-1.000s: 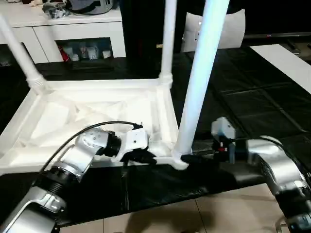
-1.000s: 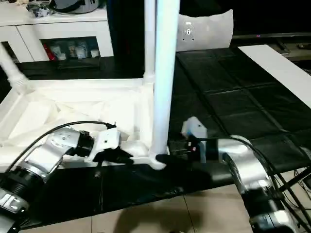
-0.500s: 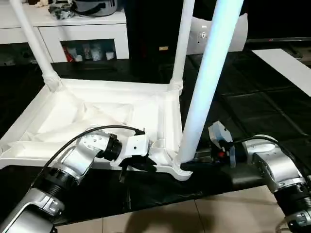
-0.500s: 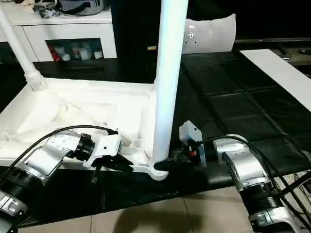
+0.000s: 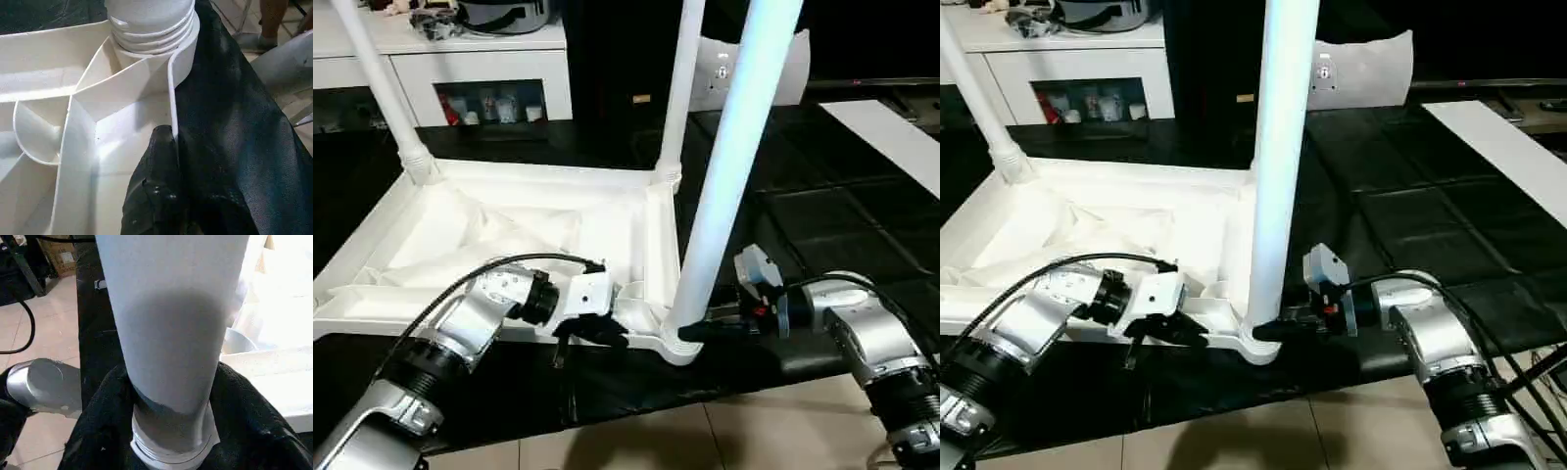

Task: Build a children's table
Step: Rotate leg to tighten

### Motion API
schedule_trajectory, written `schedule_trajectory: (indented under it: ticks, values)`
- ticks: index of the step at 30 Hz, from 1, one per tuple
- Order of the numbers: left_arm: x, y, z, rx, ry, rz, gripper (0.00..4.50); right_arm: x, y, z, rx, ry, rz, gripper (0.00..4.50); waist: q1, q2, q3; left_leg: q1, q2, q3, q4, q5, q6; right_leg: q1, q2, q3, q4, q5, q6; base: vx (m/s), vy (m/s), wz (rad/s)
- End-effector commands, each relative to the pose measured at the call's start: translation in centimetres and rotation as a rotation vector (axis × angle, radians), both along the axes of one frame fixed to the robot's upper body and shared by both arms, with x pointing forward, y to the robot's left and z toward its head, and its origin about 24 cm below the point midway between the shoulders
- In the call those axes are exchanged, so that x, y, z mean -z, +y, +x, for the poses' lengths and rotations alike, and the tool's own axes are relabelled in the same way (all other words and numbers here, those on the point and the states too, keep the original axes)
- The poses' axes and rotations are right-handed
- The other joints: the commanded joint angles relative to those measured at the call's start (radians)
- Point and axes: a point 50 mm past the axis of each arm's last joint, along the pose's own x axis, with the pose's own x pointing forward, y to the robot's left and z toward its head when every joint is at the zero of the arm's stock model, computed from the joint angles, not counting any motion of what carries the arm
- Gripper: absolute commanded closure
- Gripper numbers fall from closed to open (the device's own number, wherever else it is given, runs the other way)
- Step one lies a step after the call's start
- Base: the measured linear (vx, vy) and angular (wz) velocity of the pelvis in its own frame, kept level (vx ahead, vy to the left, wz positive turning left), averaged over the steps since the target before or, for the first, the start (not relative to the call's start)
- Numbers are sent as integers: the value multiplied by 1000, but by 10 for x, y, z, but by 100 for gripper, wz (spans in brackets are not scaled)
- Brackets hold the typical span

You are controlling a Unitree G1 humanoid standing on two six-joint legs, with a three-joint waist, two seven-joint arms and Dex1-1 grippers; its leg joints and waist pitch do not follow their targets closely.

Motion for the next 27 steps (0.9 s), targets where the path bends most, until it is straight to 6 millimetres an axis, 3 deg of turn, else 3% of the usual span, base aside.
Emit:
schedule_trajectory:
  ticks: [1, 5, 7, 8, 10, 11, 12, 13, 14, 15, 16, 17, 19, 22, 23, 24, 25, 27]
  values:
    - [3, -4, -5, 57, 17, 27, 450, 0, 1, -2, -24, 14, -3, 259, -5, -8, -72, -18, 26, 10, -80, -81, 66, 70, -44, 71, -61, -327, -135, 0, 0, 0]
    - [1, -6, -4, 25, 30, 9, 450, 2, 4, -5, -12, 34, 13, 259, -5, -6, -72, -17, 27, 9, -81, -81, 64, 70, -43, 70, -60, -320, -136, 0, 0, 0]
    - [-3, -12, 1, -46, 45, -41, 450, 5, 11, -5, 49, 74, 35, 259, -3, 1, -72, -15, 30, 8, -82, -76, 59, 70, -43, 71, -59, -308, -141, 0, 0, 0]
    - [-7, -17, 6, -111, 47, -71, 450, 9, 18, -4, 134, 99, 32, 259, -4, -2, -71, -18, 28, 7, -82, -77, 57, 72, -43, 70, -59, -307, -142, 0, 0, 0]
    - [-8, -19, 8, -136, 45, -74, 450, 12, 22, -3, 173, 102, 25, 259, -10, -1, -66, -14, 22, 9, -84, -118, 36, 70, -41, 66, -73, -389, -111, 0, 0, 0]
    - [-9, -25, 15, -226, 32, -80, 450, 18, 36, 0, 292, 91, 41, 259, -13, 5, -63, -14, 17, 9, -84, -139, 24, 69, -41, 62, -82, -452, -82, 0, 0, 0]
    - [-10, -28, 18, -258, 27, -86, 450, 19, 42, 2, 347, 91, 57, 259, -18, 3, -59, -8, 13, 10, -83, -162, 14, 61, -40, 55, -97, -511, -53, 0, 0, 0]
    - [-10, -28, 18, -258, 27, -86, 450, 19, 42, 2, 347, 91, 57, 259, -18, 3, -59, -8, 13, 10, -83, -162, 14, 61, -40, 55, -97, -511, -53, 0, 0, 0]
    - [-11, -31, 21, -301, 19, -96, 450, 21, 49, 7, 430, 95, 70, 259, -36, 3, -58, -9, 4, 4, -79, -212, -2, 65, -38, 38, -113, -602, 4, 0, 0, 0]
    - [-12, -34, 24, -334, 20, -111, 450, 23, 52, 10, 484, 99, 73, 259, -42, 4, -58, -5, 3, 3, -77, -224, -1, 61, -38, 33, -120, -615, 15, 0, 0, 0]
    - [-13, -38, 27, -378, 26, -135, 450, 24, 56, 14, 553, 97, 71, 259, -55, 13, -61, -7, 7, -2, -78, -237, -1, 66, -40, 28, -122, -602, 16, 0, 0, 0]
    - [-16, -43, 31, -439, 31, -163, 450, 25, 61, 20, 644, 102, 71, 259, -71, 8, -61, -15, 9, -5, -79, -246, 0, 68, -37, 24, -124, -582, 18, 0, 0, 0]
    - [-19, -49, 35, -512, 38, -194, 450, 24, 67, 27, 749, 113, 83, 259, -84, 10, -67, -12, 7, -10, -78, -252, 1, 69, -38, 22, -123, -555, 8, 0, 0, 0]
    - [-27, -57, 48, -693, 15, -269, 450, 22, 78, 40, 920, 121, 97, 259, -102, 11, -68, -25, 11, -10, -82, -202, 20, 71, -38, 37, -108, -455, -47, 0, 0, 0]
    - [-28, -58, 49, -706, 13, -275, 450, 22, 78, 41, 930, 119, 97, 259, -106, 11, -70, -23, 10, -8, -81, -192, 20, 68, -37, 39, -105, -441, -59, 0, 0, 0]
    - [-30, -60, 53, -759, -2, -294, 450, 21, 80, 45, 975, 100, 96, 259, -105, 9, -74, -27, 9, -7, -80, -165, 28, 73, -39, 44, -99, -411, -76, 0, 0, 0]
    - [-30, -60, 53, -762, -3, -295, 450, 21, 80, 45, 977, 98, 96, 203, -101, 7, -77, -27, 11, -5, -79, -117, 41, 71, -40, 50, -90, -361, -95, 0, 0, 0]
    - [-31, -61, 54, -765, -22, -298, 450, 19, 80, 48, 1000, 78, 115, 189, -96, 5, -83, -29, 12, -2, -75, -57, 65, 71, -39, 57, -75, -283, -131, 0, 0, 0]
